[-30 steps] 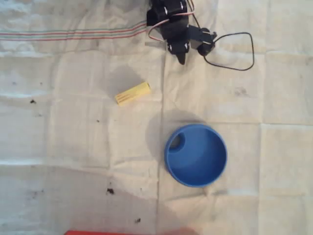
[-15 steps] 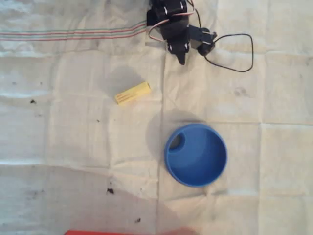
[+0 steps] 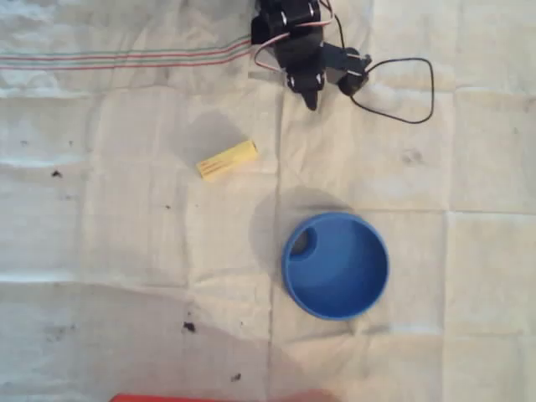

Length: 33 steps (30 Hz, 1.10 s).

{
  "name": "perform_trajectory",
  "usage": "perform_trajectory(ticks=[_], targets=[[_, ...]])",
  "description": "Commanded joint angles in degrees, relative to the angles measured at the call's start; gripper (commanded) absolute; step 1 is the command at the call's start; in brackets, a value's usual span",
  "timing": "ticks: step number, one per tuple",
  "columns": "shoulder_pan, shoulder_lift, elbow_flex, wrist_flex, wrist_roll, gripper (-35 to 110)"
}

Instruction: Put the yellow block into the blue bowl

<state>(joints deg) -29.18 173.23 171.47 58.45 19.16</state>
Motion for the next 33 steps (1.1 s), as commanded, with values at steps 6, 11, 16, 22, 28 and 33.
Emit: perform_trajectory(ticks=[6, 11, 16, 22, 28, 33], targets=[[-0.5, 1.0, -2.5, -2.0, -0.4, 0], [2.5, 5.4, -17.3, -4.2, -0.5, 0], [3.1, 4.5, -31.1, -10.0, -0.4, 0], [3.2, -6.8, -43.1, -11.5, -2.6, 0], [3.2, -27.7, -57.8, -7.8, -15.8, 0], [3.3, -43.2, -72.4, 5.3, -29.3, 0]])
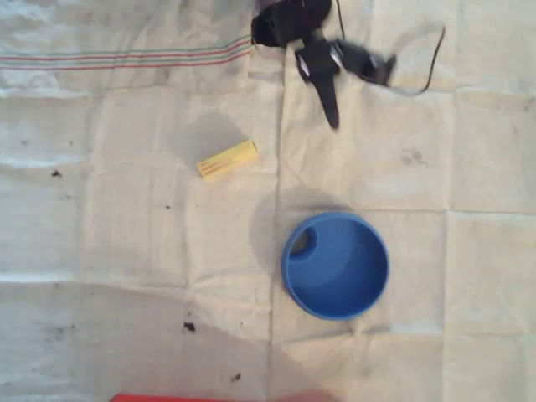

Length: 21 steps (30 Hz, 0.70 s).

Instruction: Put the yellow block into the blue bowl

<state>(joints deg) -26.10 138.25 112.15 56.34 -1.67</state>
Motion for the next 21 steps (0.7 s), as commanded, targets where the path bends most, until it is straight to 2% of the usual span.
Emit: perform_trajectory(ticks=[1, 7, 12, 21], targets=[[0.2, -11.0, -16.1, 11.0, -11.2, 0], [5.4, -26.5, -32.0, 35.2, -24.5, 0], [16.3, -37.0, -44.6, 48.3, -29.2, 1], [30.1, -48.4, -49.1, 48.6, -35.3, 4]])
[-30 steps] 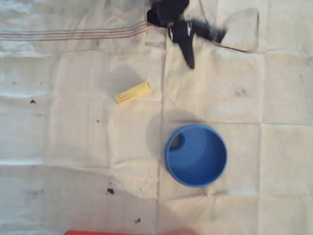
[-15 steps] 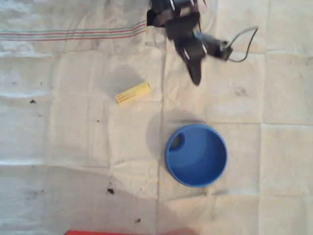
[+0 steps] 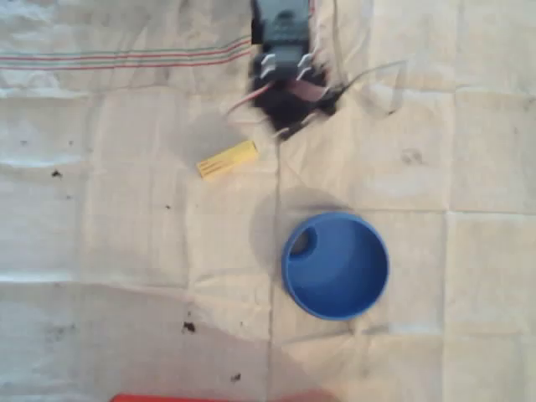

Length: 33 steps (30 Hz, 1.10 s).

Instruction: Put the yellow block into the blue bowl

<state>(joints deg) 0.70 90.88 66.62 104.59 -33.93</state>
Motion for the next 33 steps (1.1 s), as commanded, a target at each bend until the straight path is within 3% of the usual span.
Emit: perform_trajectory(ticks=[1, 10, 26, 33], targets=[[4.0, -2.2, -3.3, 0.4, -4.0, 6], [5.8, -5.5, -2.7, 0.3, -8.9, 22], [5.8, -13.4, -2.7, -0.5, -22.5, 23], [7.3, -17.4, -2.6, -3.7, -22.8, 22]])
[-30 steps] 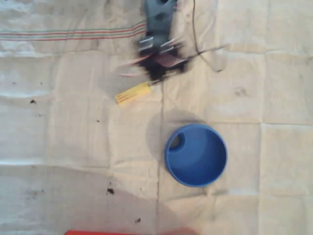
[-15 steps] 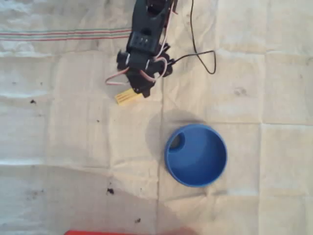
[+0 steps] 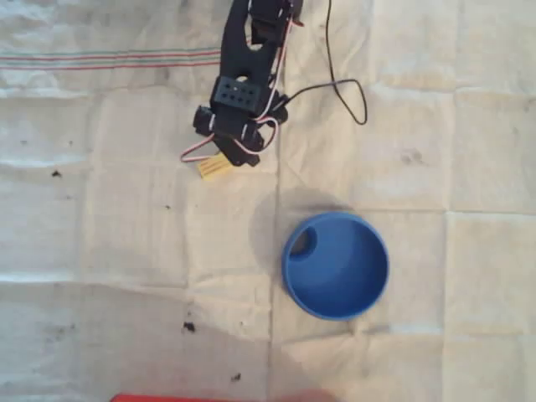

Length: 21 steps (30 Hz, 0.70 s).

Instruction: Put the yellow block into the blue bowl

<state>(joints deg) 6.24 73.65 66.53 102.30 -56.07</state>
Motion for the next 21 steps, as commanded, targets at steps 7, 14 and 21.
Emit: perform_trajectory(ticks=[7, 14, 21], targets=[[4.9, -4.7, -2.6, -3.1, -1.0, 22], [5.7, -7.1, -2.7, -5.3, -1.2, 22], [5.2, -9.6, -3.0, -8.5, -1.2, 22]])
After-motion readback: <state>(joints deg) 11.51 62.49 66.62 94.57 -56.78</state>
